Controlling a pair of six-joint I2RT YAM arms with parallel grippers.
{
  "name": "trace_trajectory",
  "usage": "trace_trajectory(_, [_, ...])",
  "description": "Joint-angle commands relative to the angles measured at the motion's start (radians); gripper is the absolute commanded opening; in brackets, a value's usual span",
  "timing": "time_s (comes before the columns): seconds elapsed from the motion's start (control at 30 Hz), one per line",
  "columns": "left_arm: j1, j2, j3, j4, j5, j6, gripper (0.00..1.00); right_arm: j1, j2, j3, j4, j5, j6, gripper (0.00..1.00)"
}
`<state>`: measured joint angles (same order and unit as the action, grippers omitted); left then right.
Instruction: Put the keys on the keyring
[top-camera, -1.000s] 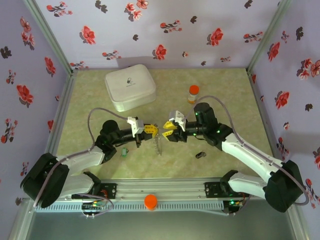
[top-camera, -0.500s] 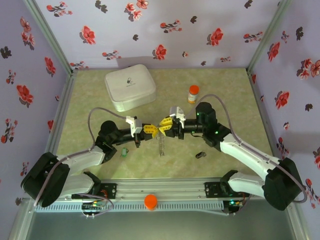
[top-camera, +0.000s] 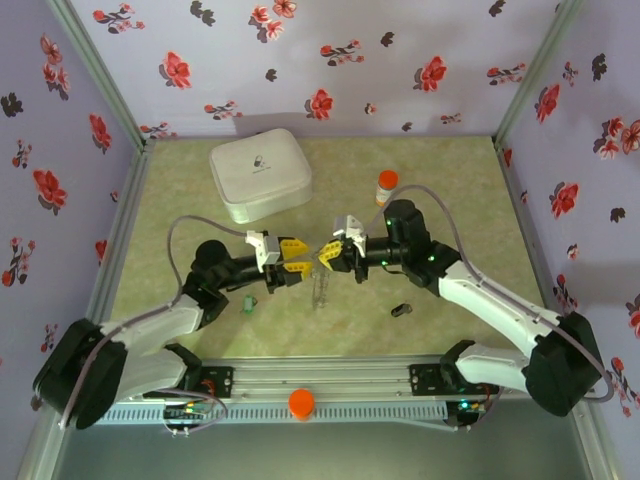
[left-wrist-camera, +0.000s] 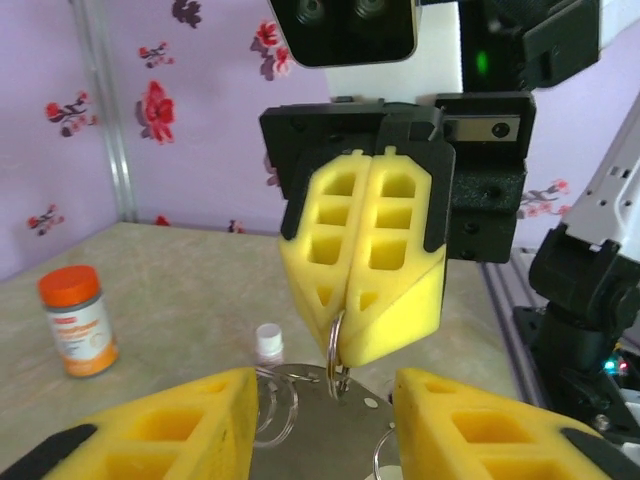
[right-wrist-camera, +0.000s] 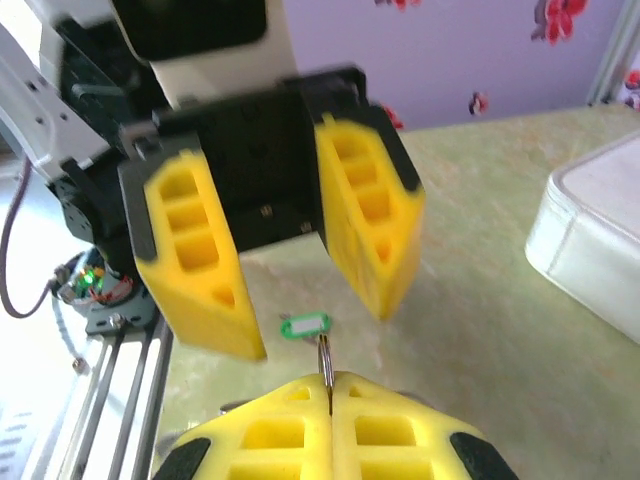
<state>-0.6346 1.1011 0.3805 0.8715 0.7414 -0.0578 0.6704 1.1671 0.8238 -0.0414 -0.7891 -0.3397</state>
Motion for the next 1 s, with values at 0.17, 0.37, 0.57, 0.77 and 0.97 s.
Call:
trace_trajectory(0.17, [-0.006,-0.130,0.129,-0.553,-0.054,0.235,0.33,0.078,0.048,0.227,-0.516,0.279,-0.290,0.00])
trace_trajectory(0.37, [-0.011,-0.100,0.196,-0.673,-0.039,0.318,0.27,0.124,0.081,0.307,-0.584,0.324,-0.305,0.00])
trace_trajectory(0.57, [-0.016,-0.035,0.218,-0.597,0.071,0.252,0.28,0.154,0.105,0.358,-0.616,0.337,-0.308,0.00])
trace_trajectory(0.77, [-0.022,0.003,0.227,-0.610,0.109,0.252,0.31,0.175,0.125,0.381,-0.624,0.342,-0.311,0.00])
trace_trajectory(0.97, [-0.022,-0.001,0.209,-0.562,0.121,0.235,0.27,0.181,0.143,0.386,-0.625,0.352,-0.311,0.00])
